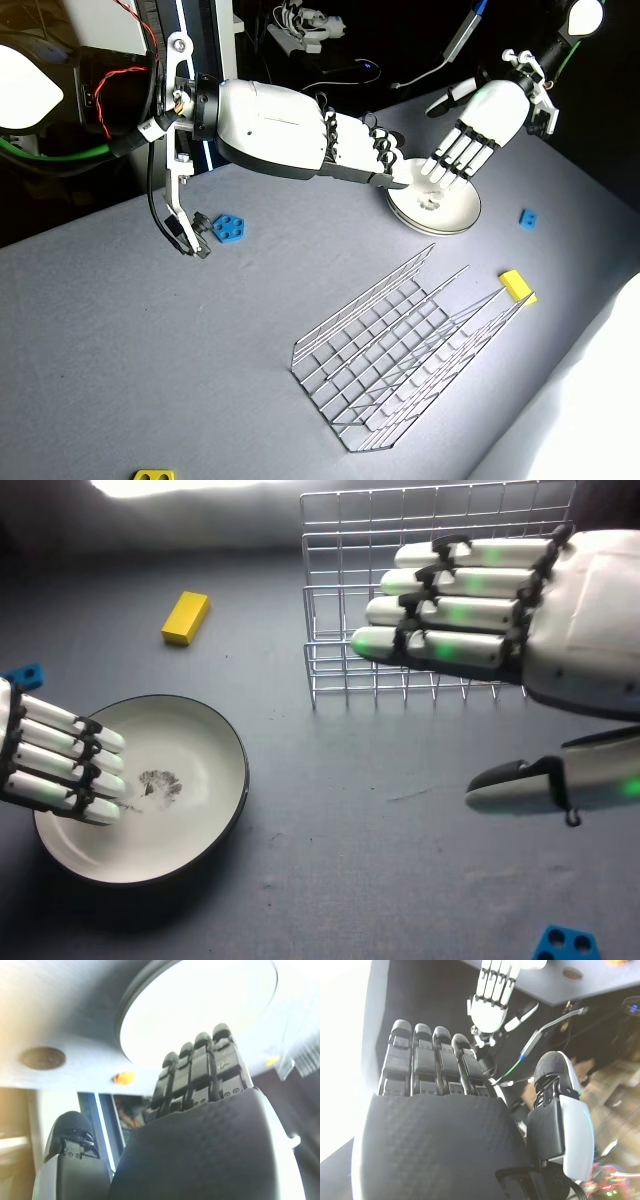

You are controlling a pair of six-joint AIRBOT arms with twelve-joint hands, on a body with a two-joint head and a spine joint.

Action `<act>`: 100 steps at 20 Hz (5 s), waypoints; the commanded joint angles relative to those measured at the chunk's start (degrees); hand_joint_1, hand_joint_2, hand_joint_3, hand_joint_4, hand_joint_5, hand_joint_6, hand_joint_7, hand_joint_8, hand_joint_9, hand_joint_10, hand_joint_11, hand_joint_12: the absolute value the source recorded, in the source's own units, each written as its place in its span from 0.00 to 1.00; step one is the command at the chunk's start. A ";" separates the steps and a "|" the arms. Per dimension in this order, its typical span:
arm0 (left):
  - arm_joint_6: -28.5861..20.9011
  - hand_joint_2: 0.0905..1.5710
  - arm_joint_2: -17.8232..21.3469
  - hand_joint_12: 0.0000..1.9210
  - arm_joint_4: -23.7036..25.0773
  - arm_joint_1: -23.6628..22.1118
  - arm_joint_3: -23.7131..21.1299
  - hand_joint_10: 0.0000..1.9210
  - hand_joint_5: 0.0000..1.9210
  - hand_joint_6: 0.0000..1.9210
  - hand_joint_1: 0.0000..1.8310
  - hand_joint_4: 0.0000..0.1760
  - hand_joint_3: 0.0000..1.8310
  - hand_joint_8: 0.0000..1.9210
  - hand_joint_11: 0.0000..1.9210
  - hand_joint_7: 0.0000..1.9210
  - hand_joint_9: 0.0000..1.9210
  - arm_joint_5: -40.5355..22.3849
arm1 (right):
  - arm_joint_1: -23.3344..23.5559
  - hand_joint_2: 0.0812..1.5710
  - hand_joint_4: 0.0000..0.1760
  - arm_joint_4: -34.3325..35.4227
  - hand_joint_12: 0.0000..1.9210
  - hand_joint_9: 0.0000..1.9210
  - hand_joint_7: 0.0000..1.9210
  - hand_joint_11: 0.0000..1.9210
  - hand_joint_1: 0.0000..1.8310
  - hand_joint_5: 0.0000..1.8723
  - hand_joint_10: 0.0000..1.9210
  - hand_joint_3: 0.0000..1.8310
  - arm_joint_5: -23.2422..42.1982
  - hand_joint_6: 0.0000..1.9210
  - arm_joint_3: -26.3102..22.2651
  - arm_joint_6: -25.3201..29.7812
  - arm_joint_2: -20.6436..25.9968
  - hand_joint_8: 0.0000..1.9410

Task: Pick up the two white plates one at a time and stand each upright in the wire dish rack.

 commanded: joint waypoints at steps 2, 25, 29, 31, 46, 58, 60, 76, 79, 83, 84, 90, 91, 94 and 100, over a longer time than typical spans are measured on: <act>0.12 0.65 -0.42 0.00 -3.63 0.41 1.65 0.00 0.01 0.01 0.00 0.00 0.00 0.00 0.00 0.00 0.00 -1.90 | -0.56 0.72 0.00 2.07 0.00 0.00 0.00 0.00 0.07 0.00 0.00 0.00 5.47 0.00 -0.27 -4.25 -0.92 0.00; 2.17 0.66 -2.60 0.00 -3.38 5.33 5.22 0.00 0.01 0.00 0.00 0.00 0.00 0.00 0.00 0.00 0.00 -1.19 | -0.33 0.74 0.00 10.70 0.00 0.00 0.00 0.00 0.07 0.00 0.00 0.00 5.29 0.00 8.34 -17.73 -17.80 0.00; 2.47 0.66 -2.92 0.00 -3.20 5.83 5.11 0.00 0.00 0.00 0.00 0.00 0.00 0.00 0.00 0.00 0.00 -0.55 | -0.18 0.74 0.00 10.69 0.00 0.00 0.00 0.00 0.08 0.00 0.00 0.00 5.26 0.00 9.36 -19.40 -19.16 0.00; 2.47 0.66 -2.99 0.00 -3.20 5.85 4.45 0.00 0.01 0.00 0.00 0.00 0.00 0.00 0.00 0.00 0.00 -0.25 | -0.21 0.74 0.00 10.69 0.00 0.00 0.00 0.00 0.07 0.00 0.00 0.00 5.13 0.00 9.86 -21.70 -19.93 0.00; 3.38 0.66 -6.96 0.00 -6.90 7.66 0.00 0.00 0.02 0.00 0.00 0.00 0.00 0.00 0.00 0.00 0.00 1.28 | 0.92 0.62 0.00 10.97 0.00 0.00 0.00 0.00 0.38 0.02 0.00 0.00 0.91 0.00 12.96 -33.42 -27.31 0.00; 3.50 0.66 -7.91 0.00 -7.16 8.00 0.03 0.00 0.01 0.00 0.00 0.00 0.00 0.00 0.00 0.00 0.00 1.66 | 1.60 0.57 0.00 14.97 0.24 0.05 0.06 0.00 0.63 0.10 0.00 0.00 -2.97 0.00 20.34 -33.41 -35.35 0.00; 3.89 0.65 -7.91 0.00 -7.59 8.33 0.11 0.00 0.02 0.00 0.00 0.00 0.00 0.00 0.00 0.00 0.00 1.66 | 2.29 0.57 0.00 16.03 0.11 0.01 0.01 0.00 0.64 0.05 0.00 0.00 -2.43 0.00 21.51 -33.41 -37.05 0.00; 3.89 0.66 -8.18 0.00 -7.95 8.18 0.67 0.00 0.02 0.00 0.00 0.00 0.00 0.00 0.00 0.00 0.00 1.66 | 1.01 0.59 0.00 24.86 0.09 0.00 0.00 0.00 0.65 0.02 0.00 0.00 -3.81 0.00 24.17 -31.63 -42.04 0.00; 3.89 0.66 -8.25 0.00 -7.95 8.16 0.73 0.00 0.01 0.00 0.00 0.00 0.00 0.00 0.00 0.00 0.00 1.66 | 0.86 0.60 0.00 24.85 0.39 0.10 0.12 0.00 0.69 0.16 0.03 0.00 -2.83 0.02 24.67 -31.71 -42.40 0.02; 3.89 0.65 -8.33 0.00 -7.95 8.01 0.96 0.00 0.02 0.00 0.00 0.00 0.00 0.00 0.00 0.00 0.00 1.66 | 0.60 0.64 0.00 24.84 0.64 0.29 0.30 0.07 0.74 0.31 0.04 0.00 -2.77 0.01 25.62 -31.89 -42.73 0.01; 3.89 0.65 -8.34 0.00 -7.95 7.98 0.96 0.00 0.01 0.00 0.00 0.00 0.00 0.00 0.00 0.00 0.00 1.66 | 0.54 0.64 0.00 24.84 0.62 0.37 0.37 0.14 0.73 0.37 0.05 0.00 -2.77 0.02 25.69 -31.98 -42.73 0.02; 3.89 0.65 -8.35 0.00 -7.95 7.96 0.83 0.00 0.02 0.00 0.00 0.00 0.00 0.00 0.00 0.00 0.00 1.66 | 0.62 0.70 0.00 23.84 0.70 0.46 0.52 0.36 0.74 0.51 0.65 0.00 -2.57 0.53 25.72 -32.41 -42.70 0.46; 3.86 0.65 -8.32 0.00 -7.95 7.94 0.82 0.00 0.02 0.00 0.00 0.00 0.00 0.00 0.00 0.00 0.00 1.66 | 0.64 0.69 0.00 23.74 0.68 0.47 0.53 0.38 0.74 0.51 0.63 0.00 -2.57 0.52 25.72 -32.42 -42.68 0.44; 1.53 0.66 -7.59 0.00 -8.24 6.35 0.79 0.00 0.02 0.00 0.00 0.00 0.00 0.00 0.00 0.00 0.00 1.63 | 0.90 0.70 0.00 23.40 0.67 0.46 0.50 0.38 0.75 0.50 0.63 0.00 -2.66 0.55 25.69 -32.43 -42.46 0.47; -6.11 0.65 -4.34 0.00 -10.58 0.11 0.55 0.00 0.02 0.00 0.00 0.00 0.00 0.00 0.00 0.00 0.00 1.28 | 2.67 0.71 0.00 23.39 0.66 0.46 0.49 0.37 0.74 0.49 0.64 0.00 -3.44 0.57 23.82 -32.20 -40.44 0.49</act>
